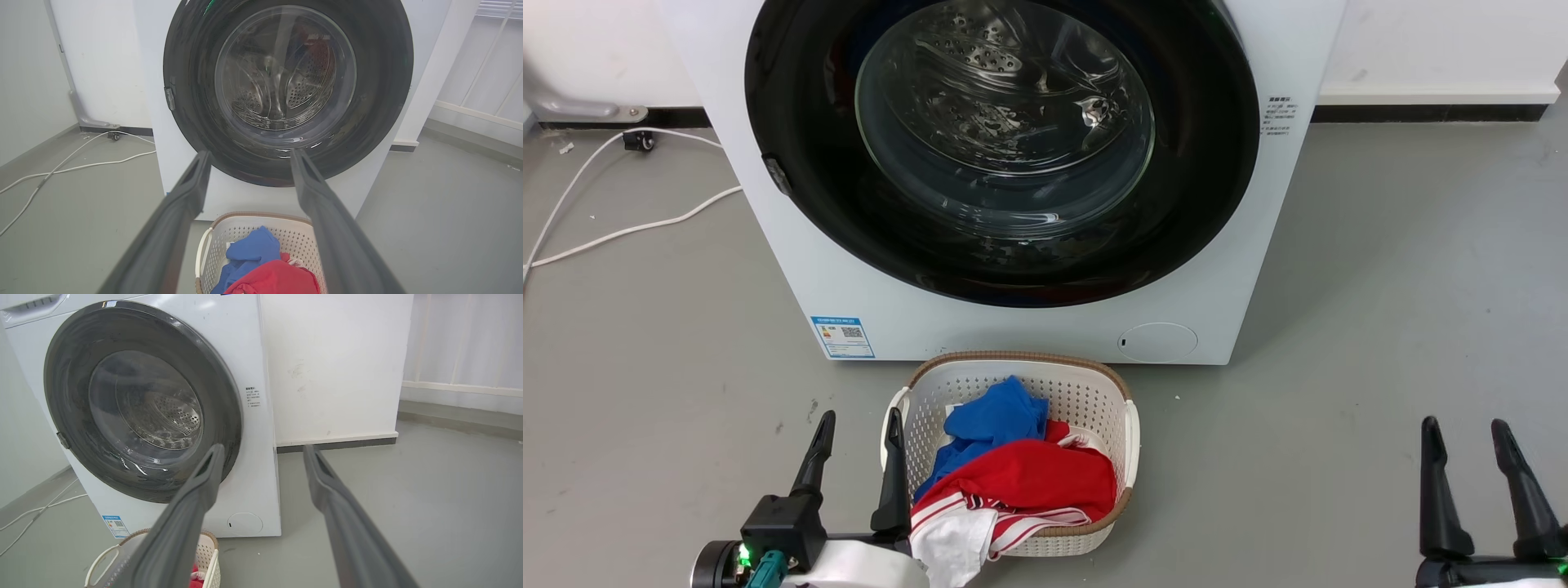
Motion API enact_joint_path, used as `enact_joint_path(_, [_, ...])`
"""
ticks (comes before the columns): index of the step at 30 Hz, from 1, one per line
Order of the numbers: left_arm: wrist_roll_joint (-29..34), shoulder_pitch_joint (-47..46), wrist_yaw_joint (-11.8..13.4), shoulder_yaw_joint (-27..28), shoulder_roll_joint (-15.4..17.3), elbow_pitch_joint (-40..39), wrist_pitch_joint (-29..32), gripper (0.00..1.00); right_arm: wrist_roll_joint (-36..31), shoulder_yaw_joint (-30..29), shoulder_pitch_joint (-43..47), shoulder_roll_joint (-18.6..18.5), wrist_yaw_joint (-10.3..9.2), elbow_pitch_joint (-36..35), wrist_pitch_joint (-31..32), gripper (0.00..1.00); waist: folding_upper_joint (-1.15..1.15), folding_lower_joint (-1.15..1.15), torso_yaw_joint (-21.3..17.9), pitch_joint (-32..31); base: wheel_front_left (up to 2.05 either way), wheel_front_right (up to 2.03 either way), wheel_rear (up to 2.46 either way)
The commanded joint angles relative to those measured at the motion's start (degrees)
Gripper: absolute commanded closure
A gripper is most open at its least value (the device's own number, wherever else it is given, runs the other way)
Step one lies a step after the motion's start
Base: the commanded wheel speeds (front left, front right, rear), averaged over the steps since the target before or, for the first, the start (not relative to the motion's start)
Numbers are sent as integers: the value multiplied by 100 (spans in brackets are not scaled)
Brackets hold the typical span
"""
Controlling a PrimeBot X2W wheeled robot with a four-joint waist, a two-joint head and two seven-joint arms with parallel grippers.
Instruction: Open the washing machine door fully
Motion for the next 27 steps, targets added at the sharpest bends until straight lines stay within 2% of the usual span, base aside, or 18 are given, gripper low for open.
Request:
enact_joint_path(1, [13,23,27,-3,-5,10,-16,0,150,2,-35,-19,1,-1,-14,0,0,0,2,0,0,0,0])
enact_joint_path(5, [26,20,29,6,-4,17,-16,0,1222,-65,-77,-19,1,-30,-14,0,0,0,3,-4,0,0,0])
enact_joint_path(10, [37,28,37,35,-3,21,-16,0,2892,-170,-108,-17,1,13,-14,0,0,0,-14,-10,0,0,0])
enact_joint_path(15, [25,30,10,38,-4,37,-16,0,4445,142,-72,-17,1,97,-14,0,0,0,-29,-15,0,0,0])
enact_joint_path(21, [15,12,17,25,-3,46,-16,0,6056,208,-16,-16,1,-14,-13,0,0,0,-24,-14,0,0,0])
enact_joint_path(27, [17,24,11,25,-3,58,-16,0,7246,435,81,-13,1,-147,-13,0,0,0,-13,-19,0,0,0])
